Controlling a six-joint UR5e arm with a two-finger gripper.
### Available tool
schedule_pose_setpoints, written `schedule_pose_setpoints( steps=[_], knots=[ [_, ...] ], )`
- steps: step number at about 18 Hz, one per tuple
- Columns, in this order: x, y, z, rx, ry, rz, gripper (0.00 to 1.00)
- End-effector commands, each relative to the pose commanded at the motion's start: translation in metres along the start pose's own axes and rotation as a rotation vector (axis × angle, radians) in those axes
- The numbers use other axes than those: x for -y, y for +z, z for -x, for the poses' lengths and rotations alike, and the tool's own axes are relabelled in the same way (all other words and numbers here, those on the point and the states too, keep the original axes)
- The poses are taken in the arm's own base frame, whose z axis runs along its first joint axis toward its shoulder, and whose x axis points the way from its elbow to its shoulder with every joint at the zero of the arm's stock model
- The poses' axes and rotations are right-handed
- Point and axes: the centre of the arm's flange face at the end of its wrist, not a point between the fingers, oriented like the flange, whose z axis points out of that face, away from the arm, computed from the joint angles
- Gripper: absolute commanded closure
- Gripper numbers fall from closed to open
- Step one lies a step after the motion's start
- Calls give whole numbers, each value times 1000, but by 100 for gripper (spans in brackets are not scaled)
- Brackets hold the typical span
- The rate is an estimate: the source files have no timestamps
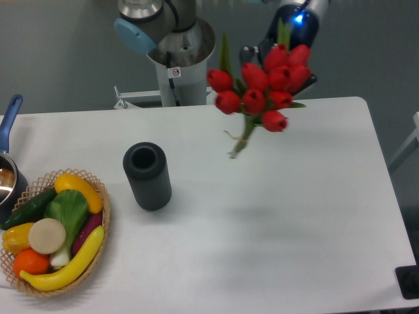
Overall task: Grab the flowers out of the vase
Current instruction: 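Carry the held tulips away from the vase and hold them up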
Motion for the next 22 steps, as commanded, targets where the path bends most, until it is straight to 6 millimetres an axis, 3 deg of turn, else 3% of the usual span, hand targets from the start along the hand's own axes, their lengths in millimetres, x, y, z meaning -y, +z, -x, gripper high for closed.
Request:
schedule_pose_setpoints(
  steps=[7, 15, 22],
  knots=[
    [-49, 1, 34, 195, 126, 336, 100],
    [-95, 9, 63, 254, 152, 598, 100],
    [-100, 19, 97, 184, 181, 765, 100]
  ],
)
